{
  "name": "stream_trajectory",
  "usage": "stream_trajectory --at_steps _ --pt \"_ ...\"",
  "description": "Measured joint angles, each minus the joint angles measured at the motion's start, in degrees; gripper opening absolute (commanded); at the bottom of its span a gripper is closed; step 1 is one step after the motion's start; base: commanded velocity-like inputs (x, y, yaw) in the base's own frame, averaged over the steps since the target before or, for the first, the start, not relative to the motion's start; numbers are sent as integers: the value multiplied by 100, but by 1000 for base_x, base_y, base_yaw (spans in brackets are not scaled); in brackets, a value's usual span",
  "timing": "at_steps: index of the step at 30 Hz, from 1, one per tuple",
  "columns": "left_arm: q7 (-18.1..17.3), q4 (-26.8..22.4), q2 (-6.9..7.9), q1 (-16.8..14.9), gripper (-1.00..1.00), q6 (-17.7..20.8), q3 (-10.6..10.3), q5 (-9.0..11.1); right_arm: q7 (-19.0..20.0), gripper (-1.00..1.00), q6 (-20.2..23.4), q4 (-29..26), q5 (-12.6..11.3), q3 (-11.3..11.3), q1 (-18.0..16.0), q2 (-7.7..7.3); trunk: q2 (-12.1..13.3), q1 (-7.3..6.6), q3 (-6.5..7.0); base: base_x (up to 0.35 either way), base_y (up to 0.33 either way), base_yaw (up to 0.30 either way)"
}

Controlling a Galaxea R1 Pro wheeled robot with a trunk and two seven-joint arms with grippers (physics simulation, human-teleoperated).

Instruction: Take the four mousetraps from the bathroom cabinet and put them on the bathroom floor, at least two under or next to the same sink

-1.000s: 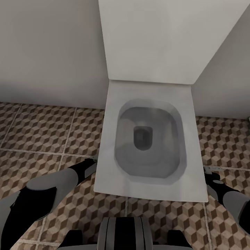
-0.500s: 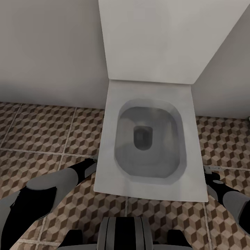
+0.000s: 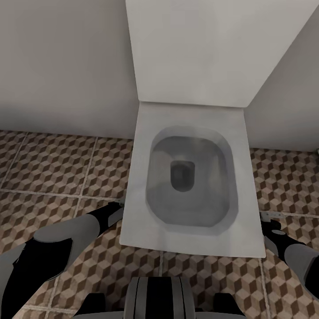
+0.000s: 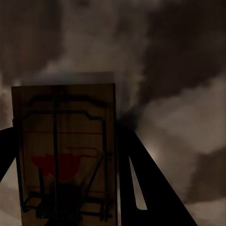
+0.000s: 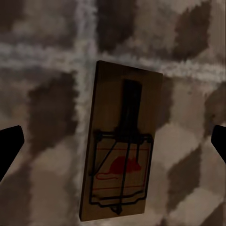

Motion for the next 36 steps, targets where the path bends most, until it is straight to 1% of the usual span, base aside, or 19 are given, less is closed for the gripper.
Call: stream_trajectory --at_steps 36 --pt "0 0 0 0 100 0 0 2 -11 100 0 21 -5 1 3 -9 0 0 0 0 0 0"
